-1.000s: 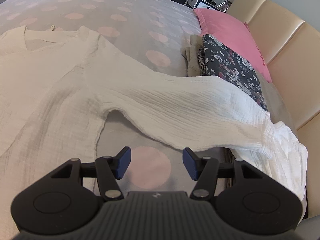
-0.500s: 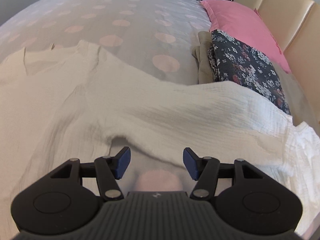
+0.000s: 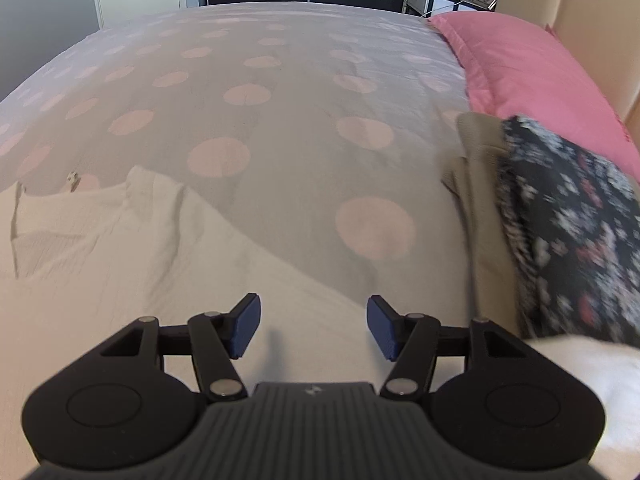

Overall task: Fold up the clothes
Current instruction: 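Grasp the hem with both grippers, lift and lay the shirt flat, open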

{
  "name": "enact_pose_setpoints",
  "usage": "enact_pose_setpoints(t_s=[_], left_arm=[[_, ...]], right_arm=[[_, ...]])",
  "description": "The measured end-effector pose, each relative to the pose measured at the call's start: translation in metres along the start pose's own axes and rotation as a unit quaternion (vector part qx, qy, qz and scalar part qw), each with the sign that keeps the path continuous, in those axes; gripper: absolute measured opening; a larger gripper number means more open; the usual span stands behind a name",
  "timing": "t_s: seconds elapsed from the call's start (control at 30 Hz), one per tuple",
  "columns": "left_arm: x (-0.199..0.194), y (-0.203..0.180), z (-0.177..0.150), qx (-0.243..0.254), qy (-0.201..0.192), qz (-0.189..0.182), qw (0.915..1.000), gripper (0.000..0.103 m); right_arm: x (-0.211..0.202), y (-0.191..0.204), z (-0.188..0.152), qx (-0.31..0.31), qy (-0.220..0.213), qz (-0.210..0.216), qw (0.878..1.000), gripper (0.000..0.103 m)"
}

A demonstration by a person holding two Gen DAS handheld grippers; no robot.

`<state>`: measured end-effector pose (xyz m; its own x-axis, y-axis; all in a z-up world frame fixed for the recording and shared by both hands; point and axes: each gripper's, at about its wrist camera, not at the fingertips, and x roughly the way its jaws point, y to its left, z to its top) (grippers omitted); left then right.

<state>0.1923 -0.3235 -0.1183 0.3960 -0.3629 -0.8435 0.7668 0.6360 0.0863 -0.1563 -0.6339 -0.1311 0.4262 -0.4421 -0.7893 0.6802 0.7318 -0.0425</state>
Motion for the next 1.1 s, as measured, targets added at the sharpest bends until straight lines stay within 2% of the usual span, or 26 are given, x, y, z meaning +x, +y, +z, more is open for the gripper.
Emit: enact_pose_setpoints(t_s=[0.1,0.2,0.33,0.37,0.47,0.5,0.53,0.57,0.6,0.67,0.73,0.87,1.1], left_arm=[[0.016,0.005,-0.004,0.002,0.007,-0.015,0.9999,0.047],[0.021,0.008,-0.009,0.001,-0.017,-0.026,0.9995,0.056],[0.023,0.003,-0.010,-0.011,-0.042,-0.052,0.9977,0.057],[0.022,-0.001,-0.011,-0.007,-0.048,-0.060,0.9970,0.056],[0.022,-0.014,-0.014,0.004,-0.062,-0.063,0.9961,0.035],[0.021,-0.016,-0.015,0.000,-0.064,-0.067,0.9957,0.022],[0.020,-0.017,-0.015,-0.012,-0.063,-0.072,0.9953,0.014],[0.020,-0.016,-0.013,-0.032,-0.059,-0.077,0.9948,0.003],[0.020,-0.015,-0.011,-0.051,-0.054,-0.081,0.9939,0.001],[0.018,-0.015,-0.007,-0.075,-0.052,-0.070,0.9934,0.000],[0.013,-0.015,-0.002,-0.080,-0.063,-0.042,0.9939,0.000],[-0.001,-0.012,0.017,-0.091,-0.080,-0.017,0.9925,0.000],[-0.014,-0.028,0.070,-0.071,-0.121,0.020,0.9899,0.000]], right_arm=[[0.030,0.005,0.011,-0.001,0.001,0.011,1.000,0.062],[0.055,0.015,0.022,-0.007,0.001,0.025,1.000,0.064],[0.075,0.030,0.028,-0.005,-0.003,0.045,0.999,0.069],[0.076,0.034,0.027,-0.013,-0.007,0.045,0.999,0.067],[0.074,0.046,0.023,-0.039,-0.017,0.046,0.998,0.038],[0.072,0.048,0.022,-0.047,-0.018,0.046,0.998,0.017],[0.069,0.051,0.020,-0.056,-0.019,0.047,0.997,0.003],[0.067,0.054,0.019,-0.064,-0.021,0.048,0.997,0.003],[0.062,0.054,0.021,-0.062,-0.027,0.038,0.997,0.003],[0.053,0.053,0.025,-0.058,-0.038,0.019,0.997,0.002],[0.044,0.052,0.029,-0.054,-0.049,0.000,0.997,0.002],[0.029,0.052,0.041,-0.063,-0.069,-0.036,0.995,0.001],[0.022,0.053,0.073,-0.067,-0.100,-0.091,0.989,0.001]])
